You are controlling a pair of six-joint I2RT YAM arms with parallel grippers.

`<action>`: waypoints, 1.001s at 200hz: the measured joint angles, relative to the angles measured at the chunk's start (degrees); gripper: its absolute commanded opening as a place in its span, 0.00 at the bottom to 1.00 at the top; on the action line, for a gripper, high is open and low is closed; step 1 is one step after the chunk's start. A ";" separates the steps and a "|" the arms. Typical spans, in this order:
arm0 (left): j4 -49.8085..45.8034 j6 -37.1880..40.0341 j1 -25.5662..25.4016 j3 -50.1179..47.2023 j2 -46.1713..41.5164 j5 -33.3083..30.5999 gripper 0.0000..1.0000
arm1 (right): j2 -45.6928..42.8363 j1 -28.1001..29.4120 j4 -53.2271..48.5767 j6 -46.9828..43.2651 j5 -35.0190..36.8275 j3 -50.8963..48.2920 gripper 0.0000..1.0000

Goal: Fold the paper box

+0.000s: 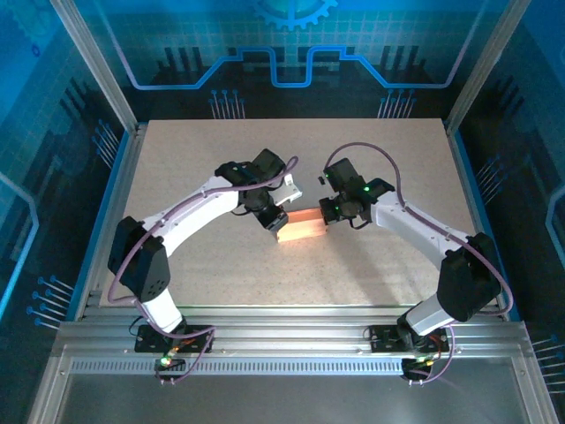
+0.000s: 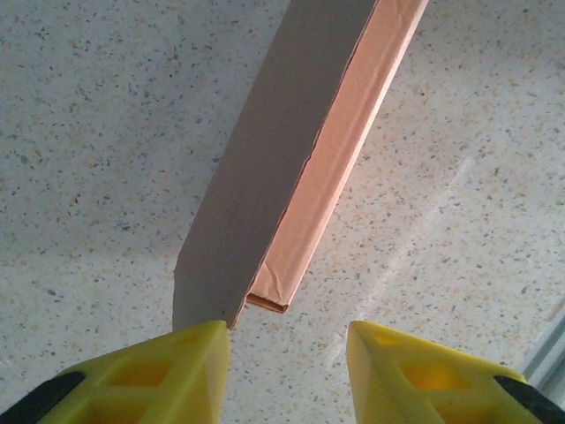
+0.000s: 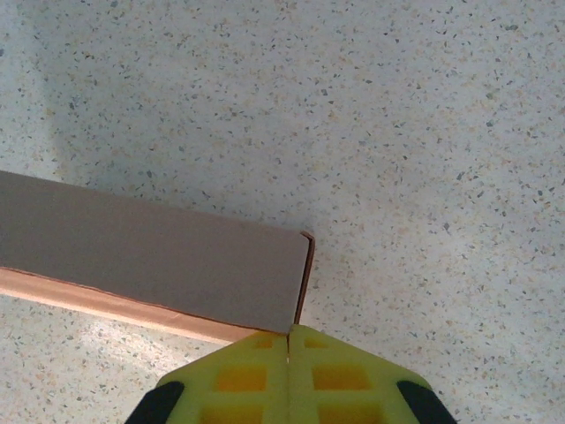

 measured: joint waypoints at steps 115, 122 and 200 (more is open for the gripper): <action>0.83 1.49 -0.15 1.99 0.37 -4.94 0.47 | 0.00 -0.02 -0.22 0.00 -0.66 0.00 0.00; 0.90 1.88 -0.15 1.99 0.17 -5.14 0.47 | 0.00 -0.02 -0.22 0.00 -0.66 0.00 0.00; 0.90 3.50 -0.04 2.01 2.14 -6.43 0.38 | 0.00 -0.02 -0.24 0.00 -0.68 0.00 0.00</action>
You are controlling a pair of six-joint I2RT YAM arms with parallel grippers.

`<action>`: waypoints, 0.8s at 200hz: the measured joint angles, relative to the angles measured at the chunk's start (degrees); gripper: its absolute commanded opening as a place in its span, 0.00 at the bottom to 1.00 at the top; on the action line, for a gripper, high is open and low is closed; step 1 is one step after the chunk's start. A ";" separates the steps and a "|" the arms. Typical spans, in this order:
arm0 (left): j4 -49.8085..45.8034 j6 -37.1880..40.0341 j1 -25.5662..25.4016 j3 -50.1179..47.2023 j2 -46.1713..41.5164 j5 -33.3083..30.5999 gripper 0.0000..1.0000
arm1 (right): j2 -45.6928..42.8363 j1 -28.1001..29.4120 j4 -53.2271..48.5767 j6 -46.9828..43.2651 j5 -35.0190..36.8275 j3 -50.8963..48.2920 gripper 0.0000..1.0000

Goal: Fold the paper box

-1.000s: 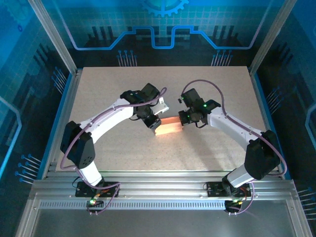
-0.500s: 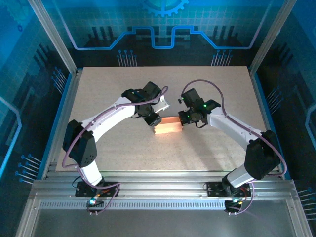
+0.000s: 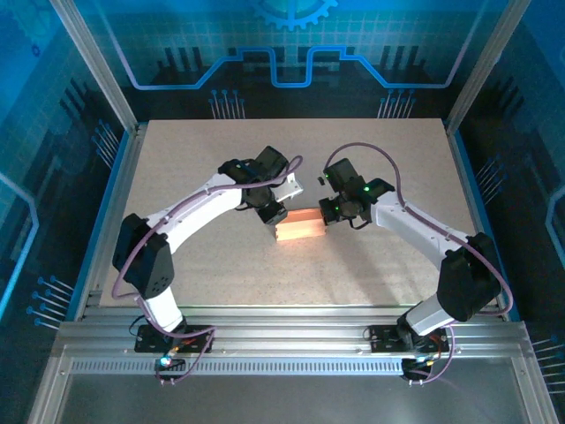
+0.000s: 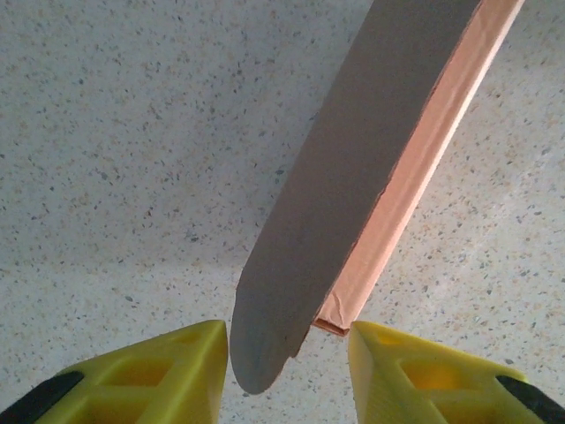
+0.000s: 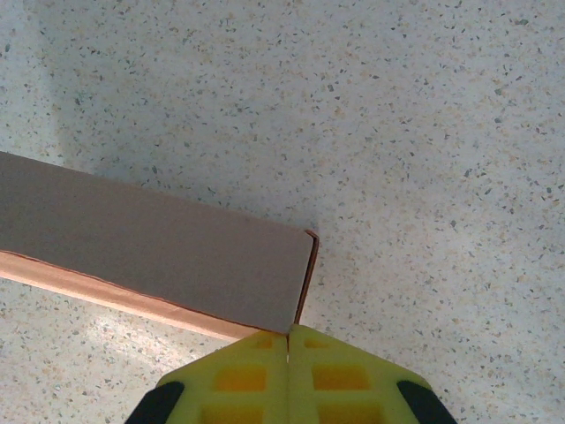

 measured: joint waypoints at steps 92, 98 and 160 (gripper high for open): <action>-0.37 0.83 0.07 0.17 2.14 -1.33 0.23 | 0.00 -0.11 -0.13 0.00 -0.20 0.00 0.00; -0.39 0.90 0.07 0.22 2.14 -1.38 0.23 | 0.00 -0.11 -0.13 0.00 -0.22 0.00 0.00; -0.83 0.83 0.04 0.48 2.14 -2.47 0.25 | 0.00 -0.11 -0.13 0.02 -0.59 0.00 0.00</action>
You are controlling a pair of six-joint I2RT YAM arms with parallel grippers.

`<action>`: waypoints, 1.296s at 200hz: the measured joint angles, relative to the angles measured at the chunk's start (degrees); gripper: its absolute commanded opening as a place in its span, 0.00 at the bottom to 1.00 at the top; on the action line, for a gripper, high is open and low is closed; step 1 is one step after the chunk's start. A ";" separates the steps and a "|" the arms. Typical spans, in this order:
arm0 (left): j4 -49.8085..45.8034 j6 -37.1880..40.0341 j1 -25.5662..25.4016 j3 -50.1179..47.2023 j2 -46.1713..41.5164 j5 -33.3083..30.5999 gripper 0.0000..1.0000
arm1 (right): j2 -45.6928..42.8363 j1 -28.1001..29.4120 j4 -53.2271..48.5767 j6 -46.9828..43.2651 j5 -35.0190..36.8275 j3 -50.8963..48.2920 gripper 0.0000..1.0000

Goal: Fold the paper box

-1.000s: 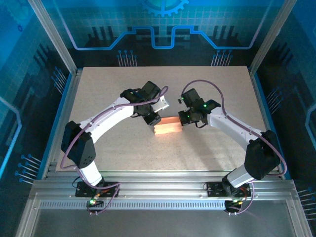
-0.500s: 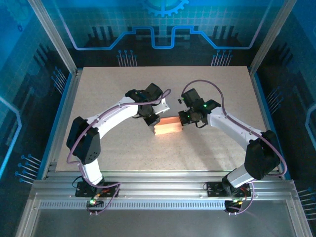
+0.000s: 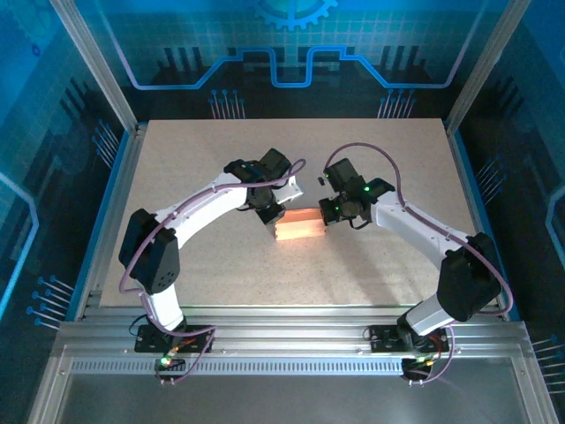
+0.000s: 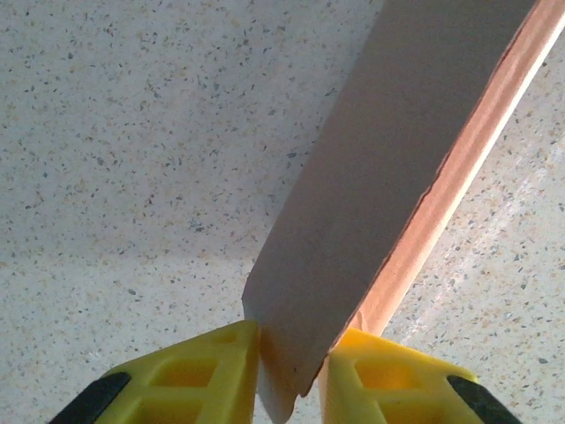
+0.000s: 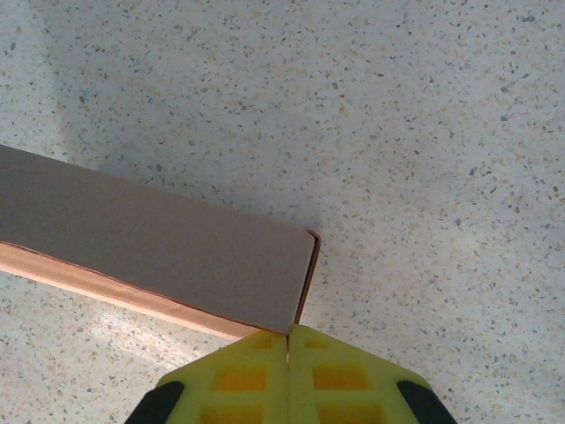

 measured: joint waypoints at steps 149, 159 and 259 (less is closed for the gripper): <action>-2.82 -4.15 0.02 3.30 0.46 -0.94 0.00 | 0.09 -0.15 0.04 0.15 0.00 0.02 0.00; -2.97 -4.63 0.02 3.74 0.79 -1.14 0.00 | 0.09 -0.15 0.00 0.17 0.02 0.09 0.00; -5.42 -16.04 0.35 9.49 4.37 -1.46 0.00 | 0.11 -0.13 -0.07 1.03 1.09 0.22 0.00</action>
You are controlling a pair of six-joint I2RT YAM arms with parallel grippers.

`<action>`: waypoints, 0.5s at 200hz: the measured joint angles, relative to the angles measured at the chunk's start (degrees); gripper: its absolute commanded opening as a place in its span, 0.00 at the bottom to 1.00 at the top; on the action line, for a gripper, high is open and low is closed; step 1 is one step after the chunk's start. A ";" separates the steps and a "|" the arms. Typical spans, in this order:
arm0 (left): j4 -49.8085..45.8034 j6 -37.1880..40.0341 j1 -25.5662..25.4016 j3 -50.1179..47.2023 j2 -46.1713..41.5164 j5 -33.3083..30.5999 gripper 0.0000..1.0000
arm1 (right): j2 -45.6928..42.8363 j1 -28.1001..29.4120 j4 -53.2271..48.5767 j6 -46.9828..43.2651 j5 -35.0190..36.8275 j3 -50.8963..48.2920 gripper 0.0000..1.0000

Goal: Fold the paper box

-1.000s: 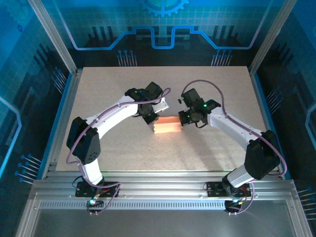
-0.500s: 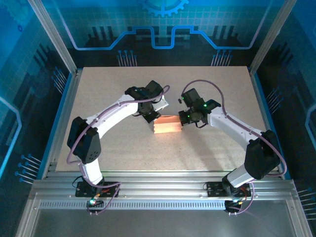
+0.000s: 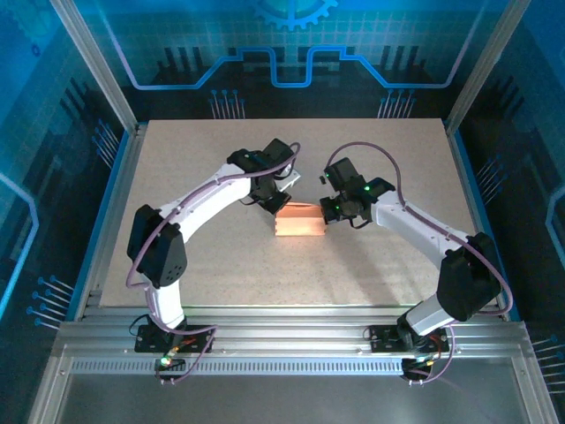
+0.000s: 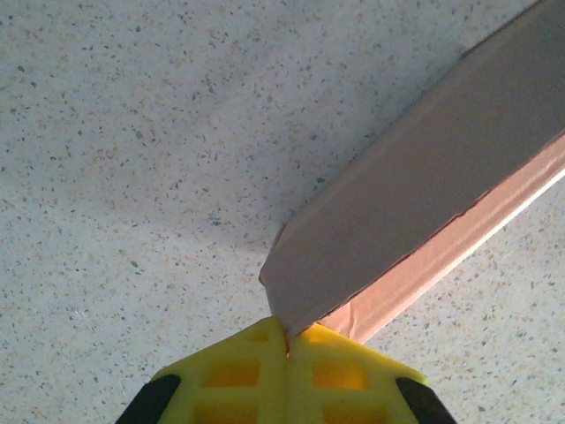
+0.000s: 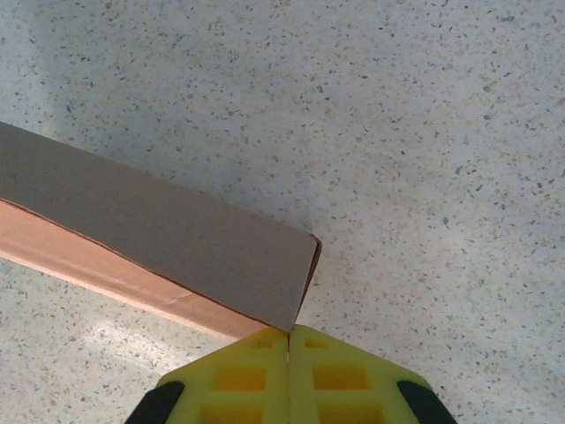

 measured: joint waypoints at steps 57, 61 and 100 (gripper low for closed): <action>-1.86 -5.35 0.15 2.82 2.71 -0.55 0.00 | 0.11 0.26 -0.13 0.22 0.52 0.11 0.00; -1.84 -5.57 0.15 2.82 2.71 -0.55 0.00 | 0.11 0.26 -0.13 0.22 0.59 0.11 0.00; -3.15 -9.14 0.17 4.87 3.56 -0.57 0.00 | 0.33 0.26 -0.13 0.24 0.96 0.22 0.00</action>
